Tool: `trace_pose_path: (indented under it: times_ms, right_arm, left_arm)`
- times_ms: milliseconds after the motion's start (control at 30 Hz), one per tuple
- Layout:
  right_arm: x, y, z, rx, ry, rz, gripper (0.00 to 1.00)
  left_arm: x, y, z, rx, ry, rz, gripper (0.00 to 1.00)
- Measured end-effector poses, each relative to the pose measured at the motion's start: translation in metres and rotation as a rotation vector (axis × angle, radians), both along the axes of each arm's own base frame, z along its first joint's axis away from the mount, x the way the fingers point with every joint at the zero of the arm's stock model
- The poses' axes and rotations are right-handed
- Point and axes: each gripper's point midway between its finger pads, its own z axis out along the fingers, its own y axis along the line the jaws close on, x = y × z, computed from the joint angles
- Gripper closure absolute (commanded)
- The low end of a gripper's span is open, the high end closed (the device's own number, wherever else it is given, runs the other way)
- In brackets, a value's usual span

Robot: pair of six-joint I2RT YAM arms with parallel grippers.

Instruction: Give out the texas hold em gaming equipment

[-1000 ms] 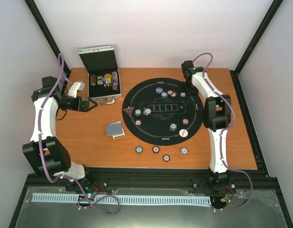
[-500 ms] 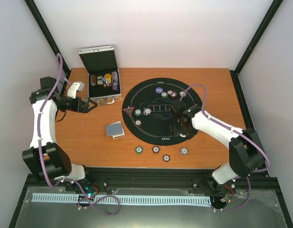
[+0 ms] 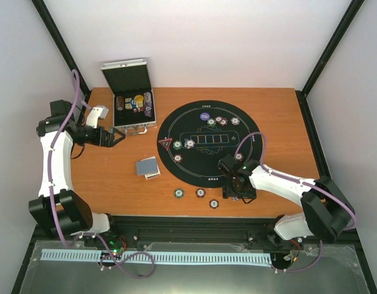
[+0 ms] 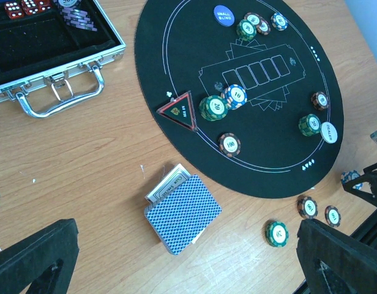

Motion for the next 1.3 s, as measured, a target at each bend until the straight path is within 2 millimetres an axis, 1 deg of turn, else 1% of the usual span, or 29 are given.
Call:
trace_pose_path:
  times_ms: [133,267,400,567,867,1033,1200,1300]
  right_arm:
    - [0.0,0.002,-0.008,-0.001,0.011,-0.007,0.27]
    - [-0.001,0.002,-0.016,-0.006,0.021,-0.014,0.37]
    - [0.001,0.004,-0.016,0.006,0.013,-0.016,0.42]
    - [0.002,0.004,-0.016,0.005,0.009,-0.017,0.44]
    - [-0.001,0.0,-0.012,-0.006,0.011,-0.02,0.45]
    - [-0.003,-0.002,-0.011,-0.01,0.014,-0.02,0.51]
    - [-0.004,-0.003,-0.011,-0.013,0.018,-0.02,0.54]
    - [-0.004,-0.003,-0.011,-0.013,0.018,-0.02,0.58]
  left_arm:
    - [0.0,0.0,0.0,-0.001,0.0,-0.001,0.0]
    - [0.0,0.0,0.0,-0.002,0.0,-0.001,0.0]
    - [0.0,0.0,0.0,-0.003,0.0,-0.001,0.0]
    - [0.0,-0.001,0.001,-0.005,-0.001,-0.002,0.0]
    - [0.0,-0.001,0.001,-0.006,-0.002,-0.003,0.0]
    - [0.0,-0.001,0.001,-0.006,-0.002,-0.003,0.0]
    - [0.0,-0.001,0.001,-0.006,-0.002,-0.003,0.0]
    - [0.0,-0.001,0.001,-0.006,-0.002,-0.003,0.0]
